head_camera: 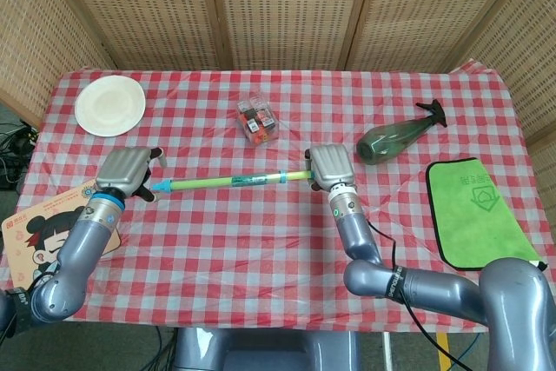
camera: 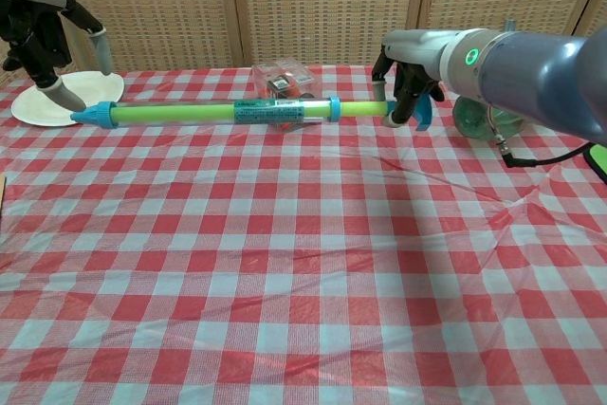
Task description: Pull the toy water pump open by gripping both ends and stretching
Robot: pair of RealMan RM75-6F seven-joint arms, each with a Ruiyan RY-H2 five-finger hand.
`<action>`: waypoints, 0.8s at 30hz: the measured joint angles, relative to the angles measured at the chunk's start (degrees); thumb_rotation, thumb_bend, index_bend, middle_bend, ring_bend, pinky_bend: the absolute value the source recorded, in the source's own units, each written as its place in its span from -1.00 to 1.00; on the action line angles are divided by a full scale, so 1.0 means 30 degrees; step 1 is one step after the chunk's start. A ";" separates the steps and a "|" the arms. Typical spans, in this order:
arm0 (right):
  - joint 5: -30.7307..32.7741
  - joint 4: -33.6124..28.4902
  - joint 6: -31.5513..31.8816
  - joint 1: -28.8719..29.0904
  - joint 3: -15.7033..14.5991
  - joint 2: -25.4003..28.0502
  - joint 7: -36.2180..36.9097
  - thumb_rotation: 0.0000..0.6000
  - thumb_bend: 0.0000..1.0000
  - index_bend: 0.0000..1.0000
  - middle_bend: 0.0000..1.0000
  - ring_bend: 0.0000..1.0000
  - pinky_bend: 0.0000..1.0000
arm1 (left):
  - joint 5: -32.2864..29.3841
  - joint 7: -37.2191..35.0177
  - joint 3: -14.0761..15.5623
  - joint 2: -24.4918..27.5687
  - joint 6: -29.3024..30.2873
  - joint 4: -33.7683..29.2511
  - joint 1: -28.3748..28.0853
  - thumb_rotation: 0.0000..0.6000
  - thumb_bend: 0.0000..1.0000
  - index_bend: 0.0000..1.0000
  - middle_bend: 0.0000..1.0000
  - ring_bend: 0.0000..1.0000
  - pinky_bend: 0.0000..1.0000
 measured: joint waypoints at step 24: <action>0.0261 -0.1342 0.0972 0.0055 0.0135 0.0549 -0.0439 1.00 0.02 0.62 1.00 1.00 0.56 | -0.0688 0.0751 0.0713 -0.2182 0.2161 0.0811 -0.1116 1.00 -0.66 -0.12 0.89 0.66 0.39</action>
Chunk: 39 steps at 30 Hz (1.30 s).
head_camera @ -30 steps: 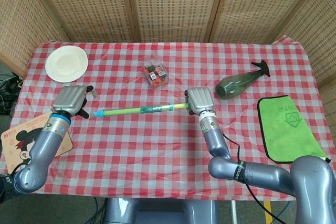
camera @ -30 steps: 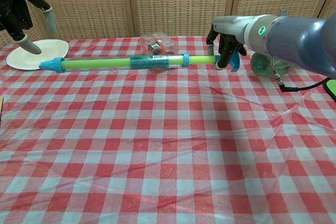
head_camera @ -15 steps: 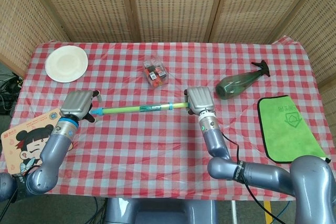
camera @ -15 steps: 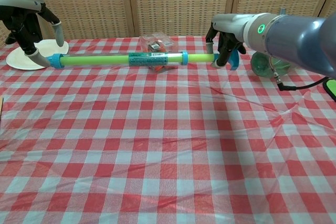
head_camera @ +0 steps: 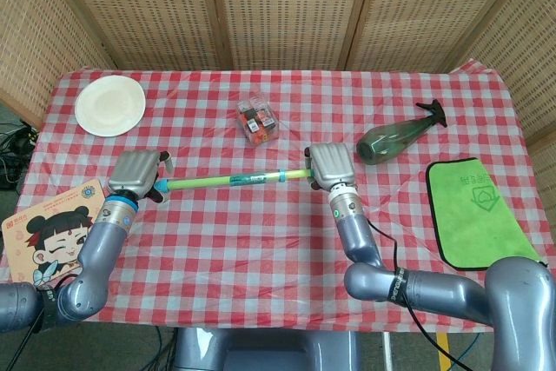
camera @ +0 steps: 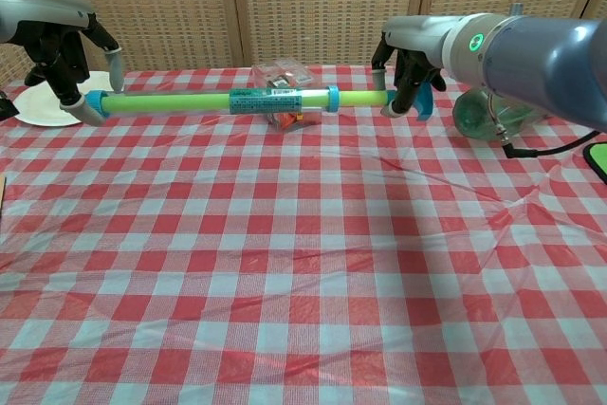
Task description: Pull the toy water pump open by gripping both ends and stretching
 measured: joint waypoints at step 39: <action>-0.0193 -0.0211 0.0460 -0.1510 -0.0856 0.1524 0.0693 1.00 0.02 0.62 1.00 1.00 0.56 | 0.3270 -0.1055 0.1502 0.0527 0.0806 0.0392 0.2065 1.00 -0.25 0.10 0.89 0.66 0.39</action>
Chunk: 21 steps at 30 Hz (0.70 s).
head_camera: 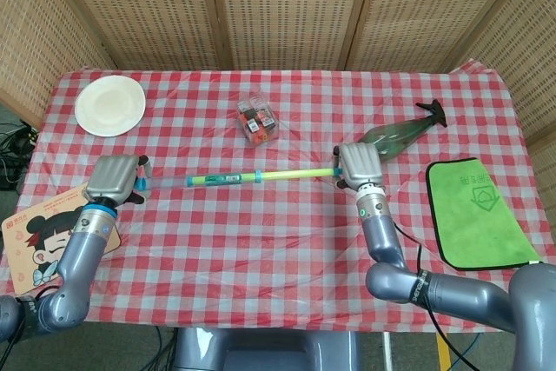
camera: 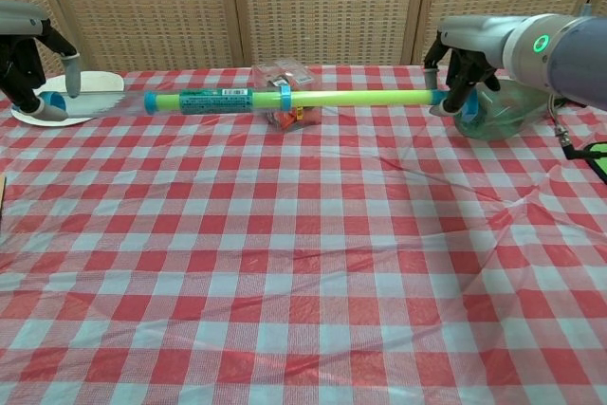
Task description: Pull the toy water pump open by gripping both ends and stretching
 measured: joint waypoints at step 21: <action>-0.0436 -0.0628 0.0367 -0.1397 -0.0306 0.1448 0.0528 1.00 0.02 0.62 1.00 1.00 0.56 | 0.1926 -0.1050 0.0926 0.0138 -0.0969 0.1671 0.1724 1.00 -0.25 0.11 0.89 0.66 0.39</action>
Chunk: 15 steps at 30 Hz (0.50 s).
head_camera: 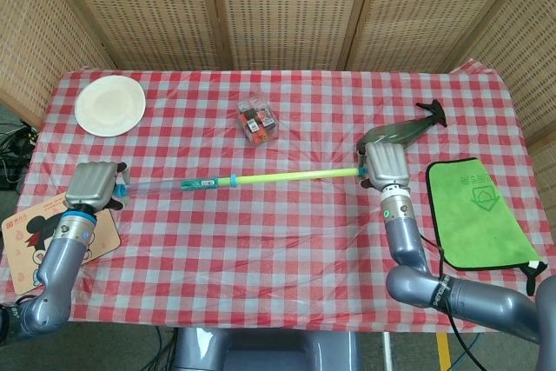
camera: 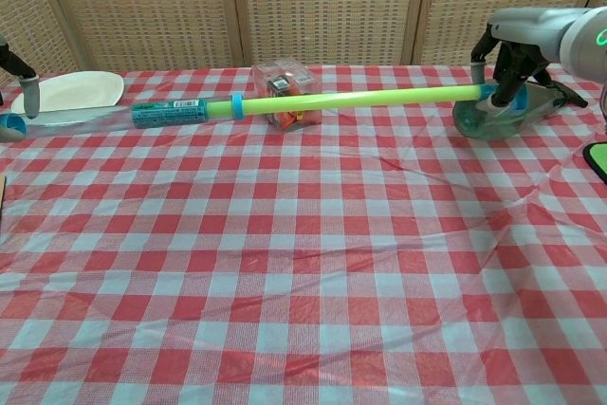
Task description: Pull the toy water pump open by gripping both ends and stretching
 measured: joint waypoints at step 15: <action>0.0275 -0.0084 0.0071 -0.0311 0.0107 0.0544 -0.0226 1.00 0.02 0.62 1.00 1.00 0.56 | 0.0421 -0.0277 -0.0148 0.0314 -0.0598 0.0109 0.0385 1.00 -0.25 0.11 0.89 0.66 0.39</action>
